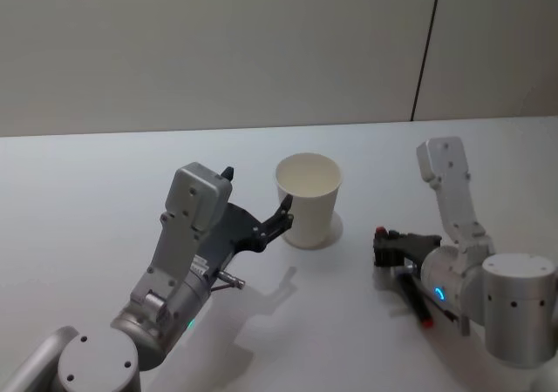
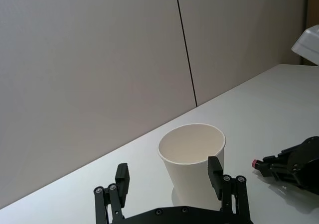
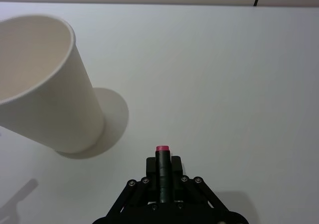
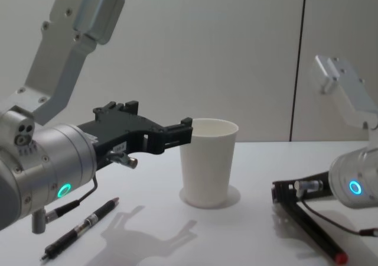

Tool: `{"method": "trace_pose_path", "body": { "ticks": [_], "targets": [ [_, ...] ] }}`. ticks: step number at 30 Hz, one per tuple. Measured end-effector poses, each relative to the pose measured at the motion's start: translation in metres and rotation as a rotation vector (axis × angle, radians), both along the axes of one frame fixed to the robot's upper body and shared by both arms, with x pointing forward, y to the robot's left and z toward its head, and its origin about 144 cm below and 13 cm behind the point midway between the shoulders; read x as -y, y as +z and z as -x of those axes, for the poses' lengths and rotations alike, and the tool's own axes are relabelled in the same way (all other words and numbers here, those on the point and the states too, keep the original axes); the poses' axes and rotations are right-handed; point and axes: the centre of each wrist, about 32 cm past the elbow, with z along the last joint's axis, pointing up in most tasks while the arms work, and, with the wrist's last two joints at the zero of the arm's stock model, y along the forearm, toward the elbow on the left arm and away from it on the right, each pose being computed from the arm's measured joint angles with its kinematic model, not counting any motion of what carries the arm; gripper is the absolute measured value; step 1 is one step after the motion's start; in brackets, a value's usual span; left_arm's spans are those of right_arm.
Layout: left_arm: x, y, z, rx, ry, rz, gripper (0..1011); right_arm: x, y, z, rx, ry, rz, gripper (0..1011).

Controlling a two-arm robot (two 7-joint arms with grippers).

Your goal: Place the pen into the pen holder.

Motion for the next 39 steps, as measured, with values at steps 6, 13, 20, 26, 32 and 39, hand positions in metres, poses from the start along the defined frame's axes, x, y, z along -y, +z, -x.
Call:
{"method": "trace_pose_path", "body": {
  "ticks": [6, 13, 20, 26, 32, 39],
  "targets": [
    [0.0, 0.0, 0.0, 0.0, 0.0, 0.0, 1004, -0.001, 0.004, 0.005, 0.074, 0.008, 0.01, 161],
    [0.0, 0.0, 0.0, 0.0, 0.0, 0.0, 1004, 0.0, 0.007, 0.011, 0.169, 0.02, 0.022, 161],
    [0.0, 0.0, 0.0, 0.0, 0.0, 0.0, 1004, 0.001, 0.009, 0.017, 0.274, 0.04, 0.027, 161],
    [0.0, 0.0, 0.0, 0.0, 0.0, 0.0, 1004, 0.002, 0.011, 0.021, 0.369, 0.065, 0.029, 161],
    [0.0, 0.0, 0.0, 0.0, 0.0, 0.0, 1004, 0.005, 0.012, 0.023, 0.466, 0.1, 0.025, 161],
    [0.0, 0.0, 0.0, 0.0, 0.0, 0.0, 1004, 0.008, 0.014, 0.023, 0.582, 0.151, 0.015, 161]
  ]
}}
